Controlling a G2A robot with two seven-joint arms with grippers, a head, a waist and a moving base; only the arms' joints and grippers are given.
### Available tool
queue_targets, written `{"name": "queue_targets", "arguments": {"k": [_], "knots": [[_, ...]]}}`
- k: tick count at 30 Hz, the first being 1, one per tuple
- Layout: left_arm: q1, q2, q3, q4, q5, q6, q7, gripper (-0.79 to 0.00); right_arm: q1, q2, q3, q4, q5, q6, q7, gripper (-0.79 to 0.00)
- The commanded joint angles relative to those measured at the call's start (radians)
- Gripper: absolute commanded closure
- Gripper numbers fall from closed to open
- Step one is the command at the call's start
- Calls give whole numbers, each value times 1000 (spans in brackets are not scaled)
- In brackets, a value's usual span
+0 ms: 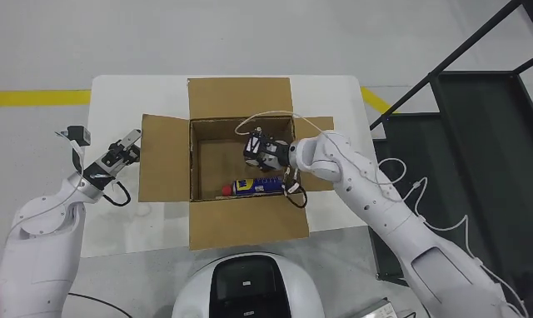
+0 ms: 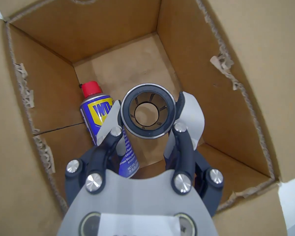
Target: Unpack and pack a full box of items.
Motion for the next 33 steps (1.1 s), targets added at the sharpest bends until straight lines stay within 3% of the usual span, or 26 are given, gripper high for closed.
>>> {"name": "queue_targets", "arguments": {"k": [1,13,26,28,29,31,32,33], "knots": [[0,0,0,0,0,0,0,-785,34,-14,-37,58,-6,0,-3,0],[0,0,0,0,0,0,0,-785,150,-82,-160,298,-10,11,-44,0],[0,0,0,0,0,0,0,-785,195,-122,-214,407,-31,-12,-55,0],[0,0,0,0,0,0,0,-785,198,-125,-215,419,-33,-15,-59,-120],[0,0,0,0,0,0,0,-785,199,-126,-216,424,-32,-15,-61,-231],[0,0,0,0,0,0,0,-785,200,-129,-216,431,-33,-17,-64,-382],[0,0,0,0,0,0,0,-785,199,-129,-213,428,-26,-20,-72,-751],[0,0,0,0,0,0,0,-785,199,-129,-207,424,-21,-22,-79,-785]]}}
